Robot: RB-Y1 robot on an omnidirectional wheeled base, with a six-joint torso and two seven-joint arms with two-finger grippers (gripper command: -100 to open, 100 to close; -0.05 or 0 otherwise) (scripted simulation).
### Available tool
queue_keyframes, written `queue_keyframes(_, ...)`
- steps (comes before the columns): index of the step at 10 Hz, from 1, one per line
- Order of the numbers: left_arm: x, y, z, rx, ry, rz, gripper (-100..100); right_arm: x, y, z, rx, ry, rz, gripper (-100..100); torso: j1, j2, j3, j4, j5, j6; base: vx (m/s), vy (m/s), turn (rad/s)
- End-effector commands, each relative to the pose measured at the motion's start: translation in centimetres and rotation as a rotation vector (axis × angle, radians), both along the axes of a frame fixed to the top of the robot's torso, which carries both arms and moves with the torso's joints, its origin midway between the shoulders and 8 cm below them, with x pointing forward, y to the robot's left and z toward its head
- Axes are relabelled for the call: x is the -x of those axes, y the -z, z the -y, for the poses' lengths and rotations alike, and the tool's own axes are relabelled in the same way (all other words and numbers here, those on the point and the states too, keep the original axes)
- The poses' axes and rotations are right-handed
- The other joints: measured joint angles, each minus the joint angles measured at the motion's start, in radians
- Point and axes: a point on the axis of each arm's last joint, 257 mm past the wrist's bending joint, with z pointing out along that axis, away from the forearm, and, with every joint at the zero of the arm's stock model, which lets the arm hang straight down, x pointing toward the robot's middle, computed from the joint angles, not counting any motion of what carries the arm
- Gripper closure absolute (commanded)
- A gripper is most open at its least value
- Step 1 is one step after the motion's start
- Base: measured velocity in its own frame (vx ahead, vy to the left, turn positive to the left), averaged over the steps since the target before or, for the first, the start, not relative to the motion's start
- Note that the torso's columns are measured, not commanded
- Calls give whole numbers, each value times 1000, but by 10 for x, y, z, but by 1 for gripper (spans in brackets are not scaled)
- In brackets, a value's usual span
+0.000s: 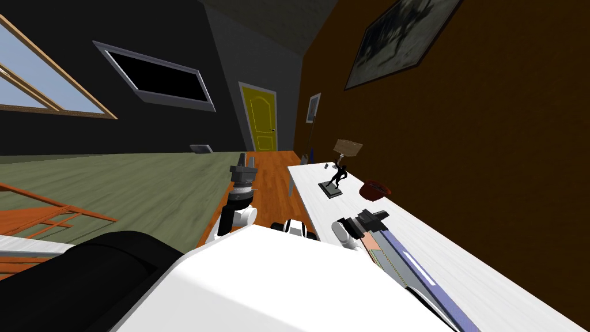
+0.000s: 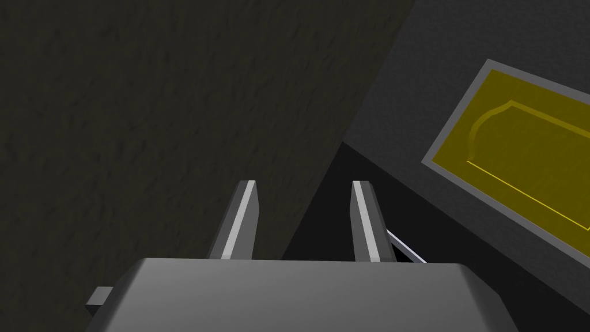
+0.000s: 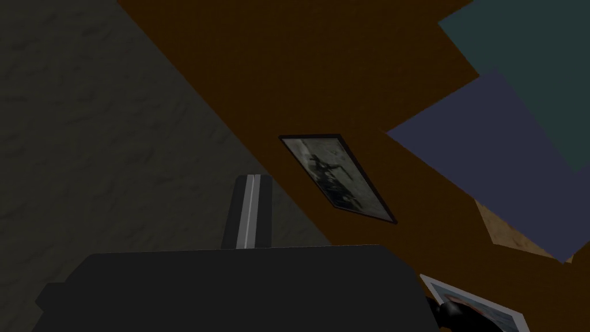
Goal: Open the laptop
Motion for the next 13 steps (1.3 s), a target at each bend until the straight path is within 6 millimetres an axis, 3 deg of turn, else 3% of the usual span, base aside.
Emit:
queue_keyframes(1,0,0,0,0,0,0,0,-18,-13,7,17,-4,-4,-100,-1,-1,1,-2,-3,0,-72,88,-21)
queue_keyframes(5,0,0,0,0,0,0,0,-53,-46,23,48,-12,-4,-100,39,14,-4,22,28,-8,-83,85,-11)
queue_keyframes(9,0,0,0,0,0,0,0,-85,-84,36,80,-19,-2,-100,45,24,0,26,31,-8,-75,80,-10)
queue_keyframes(10,0,0,0,0,0,0,0,-79,-76,36,75,-17,0,-100,43,23,-1,25,31,-8,-42,34,-3)
queue_keyframes(11,0,0,0,0,0,0,0,-81,-77,36,76,-18,-2,0,41,20,-2,24,30,-8,-10,9,0)
queue_keyframes(13,0,0,0,0,0,0,0,-81,-77,36,76,-18,-2,0,42,19,-4,24,30,-8,-3,2,0)
